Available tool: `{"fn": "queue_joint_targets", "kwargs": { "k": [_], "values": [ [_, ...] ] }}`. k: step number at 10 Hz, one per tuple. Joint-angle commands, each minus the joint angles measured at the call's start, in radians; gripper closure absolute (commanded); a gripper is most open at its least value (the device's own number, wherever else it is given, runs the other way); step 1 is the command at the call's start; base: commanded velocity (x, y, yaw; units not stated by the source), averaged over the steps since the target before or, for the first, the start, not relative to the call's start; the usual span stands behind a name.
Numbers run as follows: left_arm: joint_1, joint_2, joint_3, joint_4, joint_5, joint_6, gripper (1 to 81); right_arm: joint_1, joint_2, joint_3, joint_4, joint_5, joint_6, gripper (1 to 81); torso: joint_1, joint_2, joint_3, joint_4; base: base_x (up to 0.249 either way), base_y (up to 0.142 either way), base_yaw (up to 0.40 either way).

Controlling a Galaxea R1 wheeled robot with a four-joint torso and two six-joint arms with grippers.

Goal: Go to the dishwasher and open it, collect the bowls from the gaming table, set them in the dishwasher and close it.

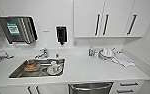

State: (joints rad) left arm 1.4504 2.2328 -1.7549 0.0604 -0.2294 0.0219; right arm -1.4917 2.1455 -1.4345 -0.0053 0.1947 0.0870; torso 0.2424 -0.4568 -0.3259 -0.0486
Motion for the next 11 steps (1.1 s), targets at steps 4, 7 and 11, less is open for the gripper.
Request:
{"fn": "queue_joint_targets", "kwargs": {
  "k": [4, 7, 11],
  "values": [
    [-0.061, -0.257, 0.293, 0.053, -0.087, -0.004, 1.0, 0.113, -0.125, 0.117, 0.031, 0.014, 0.019, 1.0, 0.122, -0.191, -0.017, 0.000, 0.000, 0.000, 0.000],
    [-0.124, -0.393, 0.501, 0.116, -0.073, 0.000, 1.0, 0.132, -0.138, 0.137, 0.031, 0.014, 0.019, 1.0, 0.191, -0.302, -0.018, 0.000, 0.000, 0.000, 0.000],
    [-0.121, -0.511, 0.667, 0.216, -0.071, 0.004, 1.0, 0.168, -0.171, 0.180, 0.031, 0.014, 0.037, 1.0, 0.284, -0.451, -0.018, 0.000, 0.000, 0.000, 0.000]
  ]
}}
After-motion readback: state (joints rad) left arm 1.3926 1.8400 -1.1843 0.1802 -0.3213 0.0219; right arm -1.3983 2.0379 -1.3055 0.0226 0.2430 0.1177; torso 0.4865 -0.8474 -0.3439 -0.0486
